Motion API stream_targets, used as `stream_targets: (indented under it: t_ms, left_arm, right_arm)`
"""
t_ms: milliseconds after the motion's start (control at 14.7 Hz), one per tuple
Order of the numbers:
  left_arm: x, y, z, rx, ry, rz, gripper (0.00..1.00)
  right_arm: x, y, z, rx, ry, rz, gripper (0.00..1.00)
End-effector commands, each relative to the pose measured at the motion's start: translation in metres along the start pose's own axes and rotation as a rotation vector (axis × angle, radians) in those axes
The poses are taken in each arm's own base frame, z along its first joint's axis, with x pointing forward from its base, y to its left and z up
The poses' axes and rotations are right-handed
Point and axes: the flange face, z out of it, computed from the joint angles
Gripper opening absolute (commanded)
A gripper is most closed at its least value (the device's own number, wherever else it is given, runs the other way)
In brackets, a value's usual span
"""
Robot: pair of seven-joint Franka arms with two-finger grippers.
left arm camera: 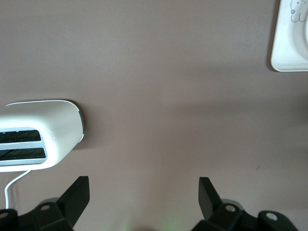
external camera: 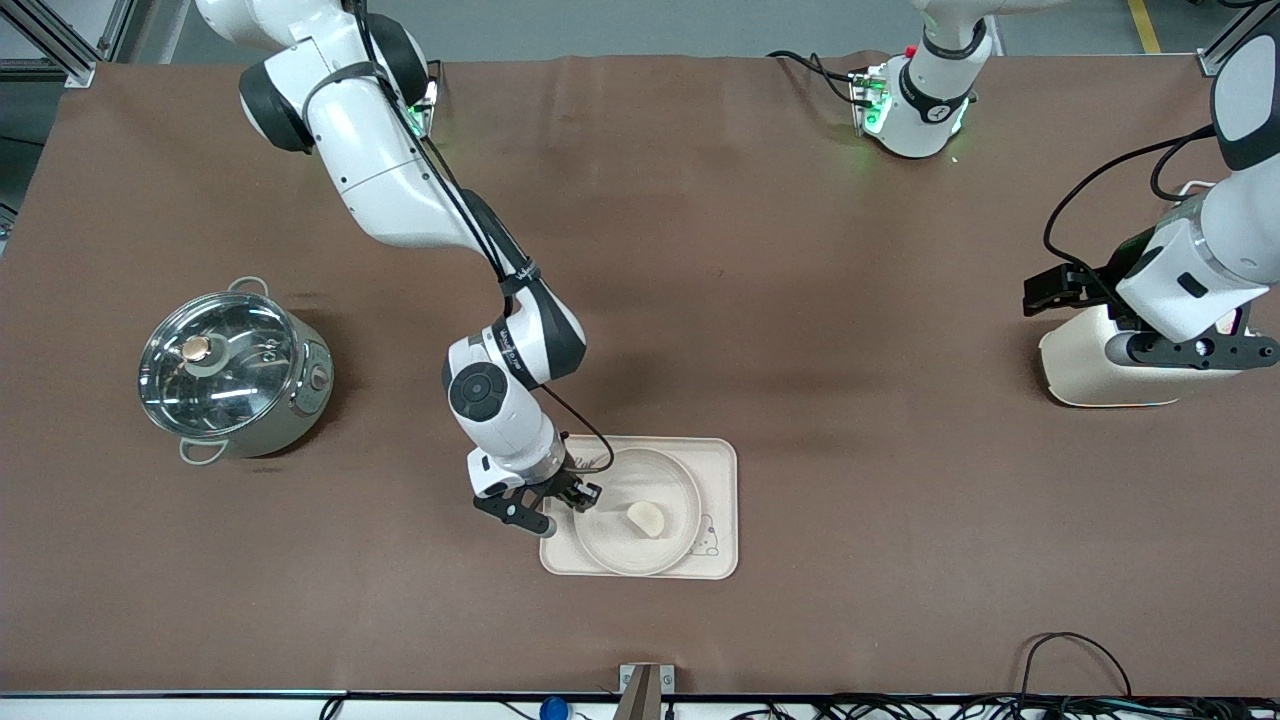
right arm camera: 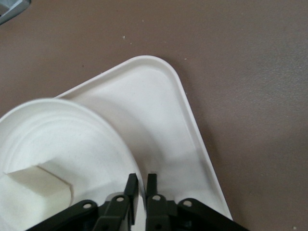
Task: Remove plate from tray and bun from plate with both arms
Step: 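Close the right gripper on the white plate rim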
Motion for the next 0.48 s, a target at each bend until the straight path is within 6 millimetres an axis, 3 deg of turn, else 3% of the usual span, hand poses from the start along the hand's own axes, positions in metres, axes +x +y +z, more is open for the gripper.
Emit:
stream_targets:
  t_ms: [0,204,408]
  left_arm:
    - [-0.002,0.003,-0.008,0.005,0.009,0.003,1.0]
    - [-0.003,0.012,-0.008,0.006,0.012,0.016,1.0]
    - [-0.004,0.021,-0.012,0.006,0.019,0.032,1.0]
  right_arm:
    - [0.002,-0.004,0.001,0.012,0.007,-0.01,0.01]
    - [0.001,-0.009,-0.004,0.02,0.011,-0.046,0.0]
    - [-0.011,-0.034,-0.029,0.052,0.022,-0.072,0.0]
